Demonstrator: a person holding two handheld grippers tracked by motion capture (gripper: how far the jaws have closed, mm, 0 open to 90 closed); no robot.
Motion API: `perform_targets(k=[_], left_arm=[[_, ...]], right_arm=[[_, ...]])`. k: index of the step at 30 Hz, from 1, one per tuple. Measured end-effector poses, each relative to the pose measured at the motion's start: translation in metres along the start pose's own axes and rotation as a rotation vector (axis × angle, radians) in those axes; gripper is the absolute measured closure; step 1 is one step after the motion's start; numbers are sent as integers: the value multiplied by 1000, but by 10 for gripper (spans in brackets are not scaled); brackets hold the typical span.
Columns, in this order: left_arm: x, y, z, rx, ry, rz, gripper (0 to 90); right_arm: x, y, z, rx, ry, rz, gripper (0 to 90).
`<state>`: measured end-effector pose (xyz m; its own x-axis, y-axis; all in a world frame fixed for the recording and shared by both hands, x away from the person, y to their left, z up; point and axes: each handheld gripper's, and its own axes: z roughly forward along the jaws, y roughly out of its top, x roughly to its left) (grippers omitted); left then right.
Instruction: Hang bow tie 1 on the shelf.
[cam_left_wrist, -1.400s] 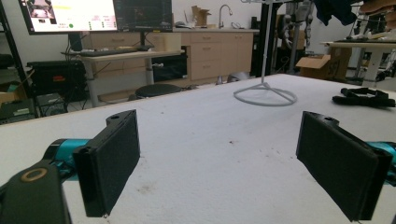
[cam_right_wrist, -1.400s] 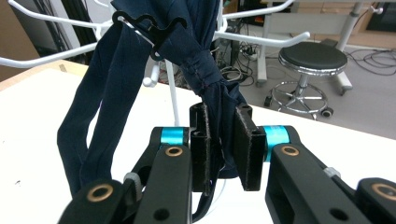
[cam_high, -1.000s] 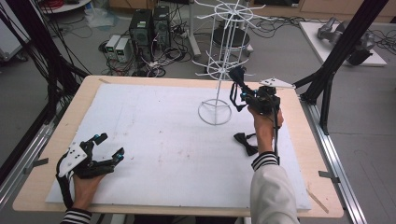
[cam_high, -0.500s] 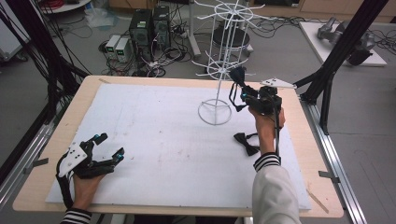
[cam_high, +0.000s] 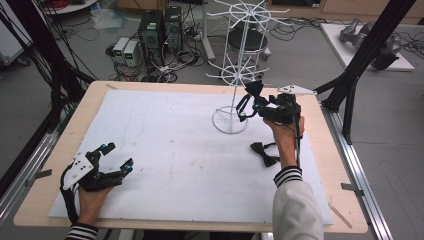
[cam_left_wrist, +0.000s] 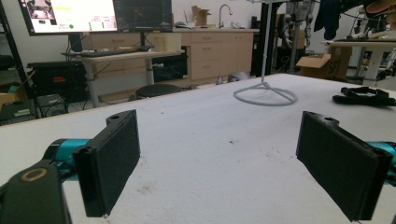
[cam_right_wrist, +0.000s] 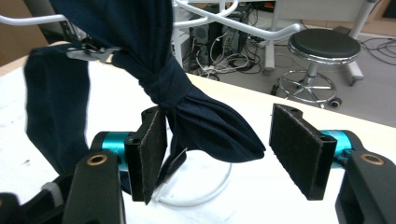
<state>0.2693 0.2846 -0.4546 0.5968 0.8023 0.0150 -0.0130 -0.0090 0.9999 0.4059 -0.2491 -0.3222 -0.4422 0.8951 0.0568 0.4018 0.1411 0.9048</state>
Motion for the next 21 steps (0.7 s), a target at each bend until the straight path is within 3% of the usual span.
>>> perform_targets(k=[14, 21], left_arm=[[0, 0, 0, 1, 0, 1, 139], [0, 0, 0, 0, 0, 0, 139]], right_arm=[[1, -2, 0, -1, 2, -6, 279], [-1, -4, -1, 10, 3, 3, 149]])
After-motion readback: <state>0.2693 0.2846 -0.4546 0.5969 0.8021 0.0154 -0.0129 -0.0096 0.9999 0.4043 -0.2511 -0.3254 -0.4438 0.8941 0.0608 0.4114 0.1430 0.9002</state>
